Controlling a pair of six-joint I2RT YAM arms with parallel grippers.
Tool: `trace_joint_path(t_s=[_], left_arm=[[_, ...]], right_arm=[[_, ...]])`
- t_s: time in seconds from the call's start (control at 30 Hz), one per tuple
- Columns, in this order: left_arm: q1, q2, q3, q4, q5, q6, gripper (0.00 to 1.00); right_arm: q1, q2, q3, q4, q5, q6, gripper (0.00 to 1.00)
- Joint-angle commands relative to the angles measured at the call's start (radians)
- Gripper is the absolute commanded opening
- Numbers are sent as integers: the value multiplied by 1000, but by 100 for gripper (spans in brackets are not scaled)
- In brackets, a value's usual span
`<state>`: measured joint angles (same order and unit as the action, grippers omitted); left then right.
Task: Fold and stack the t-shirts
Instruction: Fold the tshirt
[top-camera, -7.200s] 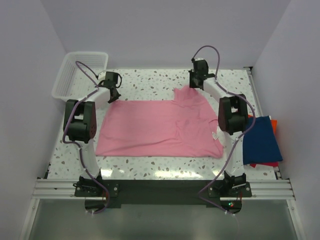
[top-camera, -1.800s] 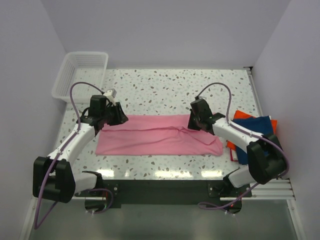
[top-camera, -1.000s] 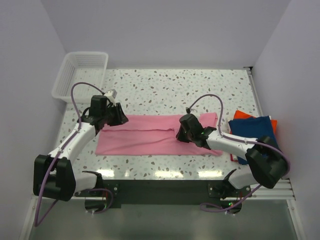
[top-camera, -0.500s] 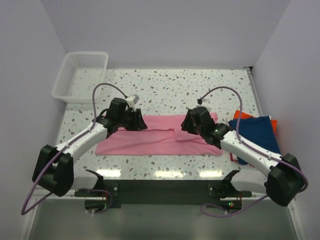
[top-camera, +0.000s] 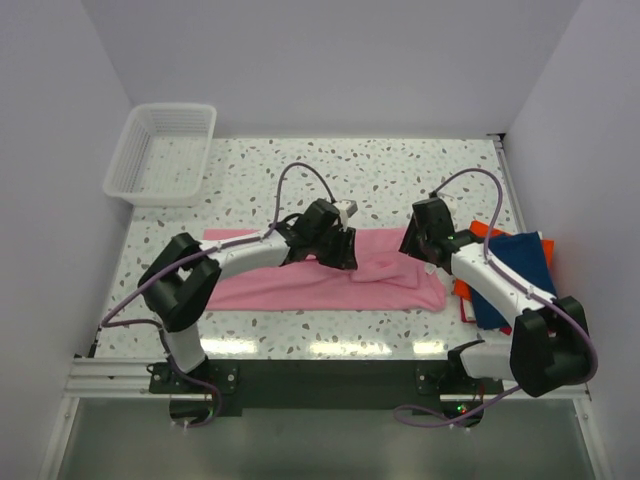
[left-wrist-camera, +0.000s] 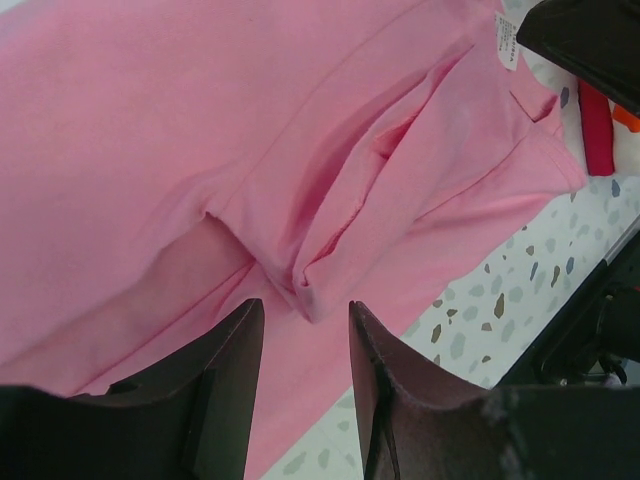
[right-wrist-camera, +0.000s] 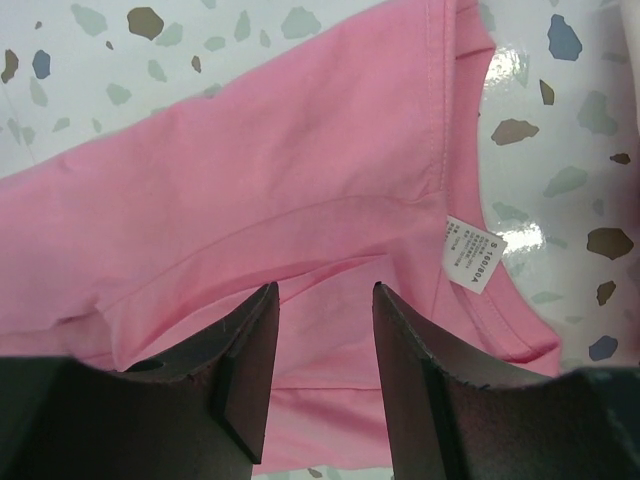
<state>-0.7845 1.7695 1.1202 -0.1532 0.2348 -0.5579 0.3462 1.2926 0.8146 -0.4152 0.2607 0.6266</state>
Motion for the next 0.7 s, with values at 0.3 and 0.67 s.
trace_joint_path(t_s=[0.3, 0.67], left_arm=[[-47, 113, 121, 23, -46, 0, 43], [-64, 102, 104, 12, -32, 15, 12]], right_arm=[[-15, 14, 3, 9, -6, -36, 46], [-24, 13, -25, 15, 3, -47, 46]])
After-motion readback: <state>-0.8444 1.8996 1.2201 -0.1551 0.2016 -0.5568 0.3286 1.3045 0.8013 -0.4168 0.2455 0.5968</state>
